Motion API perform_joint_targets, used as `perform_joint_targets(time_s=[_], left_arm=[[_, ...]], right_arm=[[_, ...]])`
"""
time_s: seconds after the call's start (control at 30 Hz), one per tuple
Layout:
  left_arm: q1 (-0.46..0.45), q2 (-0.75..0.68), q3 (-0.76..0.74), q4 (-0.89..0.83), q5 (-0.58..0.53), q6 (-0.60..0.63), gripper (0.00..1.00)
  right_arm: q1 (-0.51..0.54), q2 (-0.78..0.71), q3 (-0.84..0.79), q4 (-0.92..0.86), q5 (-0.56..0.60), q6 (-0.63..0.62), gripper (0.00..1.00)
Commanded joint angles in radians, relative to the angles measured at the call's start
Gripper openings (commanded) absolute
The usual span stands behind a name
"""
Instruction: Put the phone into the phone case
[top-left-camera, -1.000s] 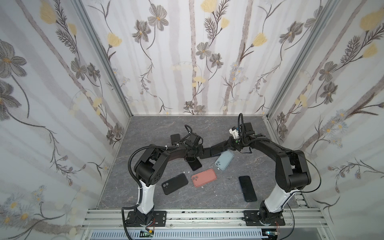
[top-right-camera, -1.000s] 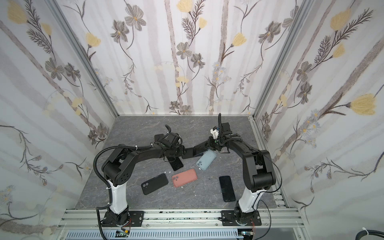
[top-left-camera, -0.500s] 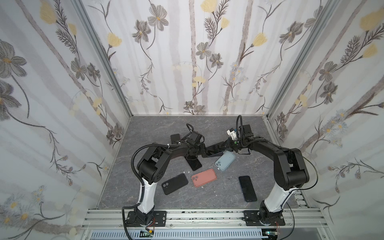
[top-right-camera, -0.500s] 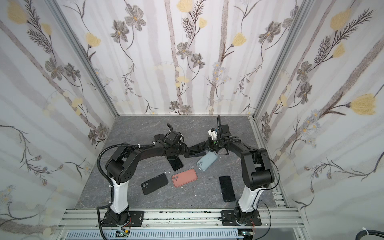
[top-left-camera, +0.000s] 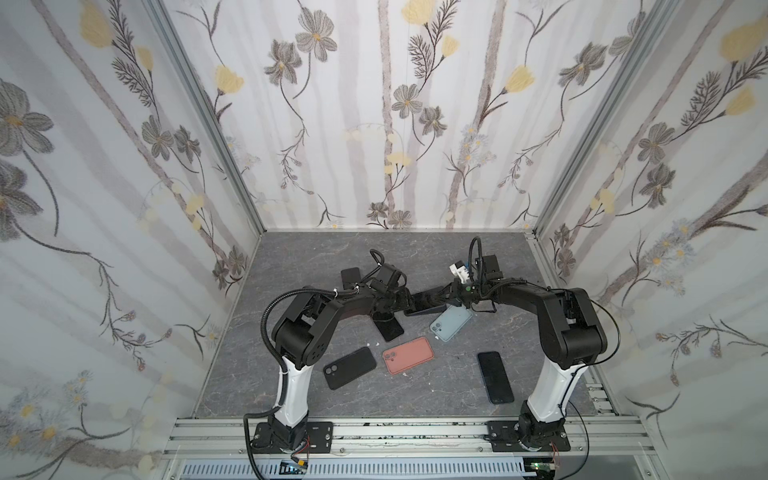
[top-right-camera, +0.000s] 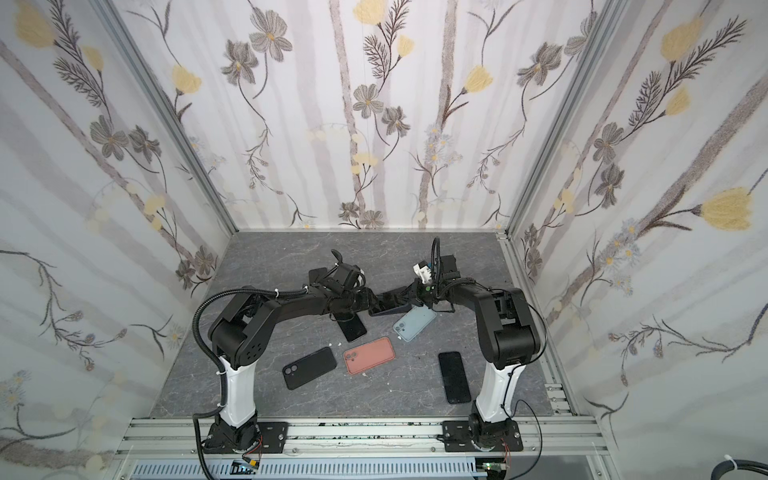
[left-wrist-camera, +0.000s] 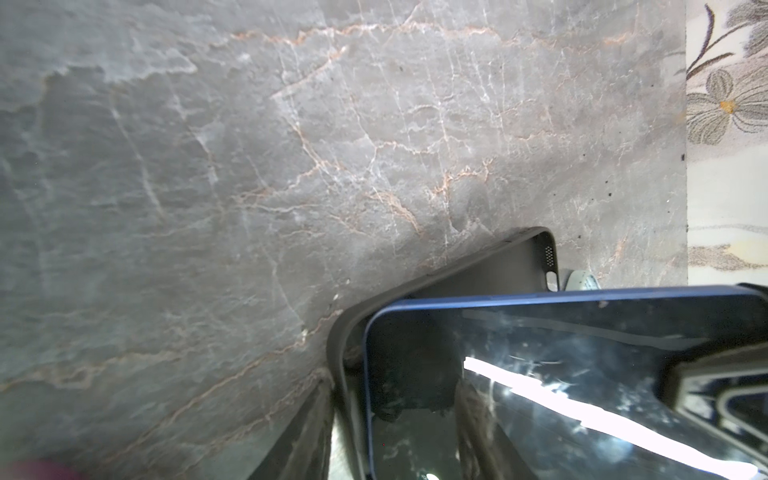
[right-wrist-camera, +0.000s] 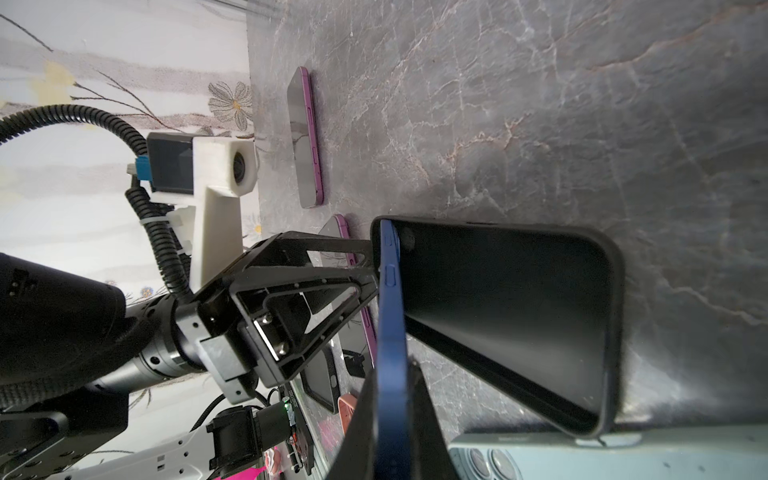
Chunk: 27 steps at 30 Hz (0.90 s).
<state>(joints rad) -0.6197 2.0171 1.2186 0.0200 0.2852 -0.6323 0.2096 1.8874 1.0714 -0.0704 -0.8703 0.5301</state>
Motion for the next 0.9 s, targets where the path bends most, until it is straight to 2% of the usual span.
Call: perform_joint_targets(time_s=[0.0, 0.3, 0.53, 0.67, 0.87], left_arm=[[0.001, -0.005, -0.007, -0.001, 0.011, 0.009, 0.48], [0.005, 0.009, 0.023, -0.025, -0.002, 0.031, 0.48], [0.005, -0.013, 0.018, -0.042, -0.036, 0.045, 0.48], [0.007, -0.021, 0.015, -0.049, -0.040, 0.049, 0.47], [0.008, -0.036, 0.001, -0.051, -0.048, 0.054, 0.47]], right_arm=[[0.005, 0.025, -0.010, 0.001, 0.001, 0.000, 0.00], [0.005, 0.078, 0.004, -0.029, 0.037, -0.022, 0.03], [0.011, 0.079, 0.037, -0.095, 0.122, -0.052, 0.11], [0.015, 0.073, 0.053, -0.123, 0.149, -0.059, 0.20], [0.026, 0.068, 0.083, -0.151, 0.170, -0.064, 0.25]])
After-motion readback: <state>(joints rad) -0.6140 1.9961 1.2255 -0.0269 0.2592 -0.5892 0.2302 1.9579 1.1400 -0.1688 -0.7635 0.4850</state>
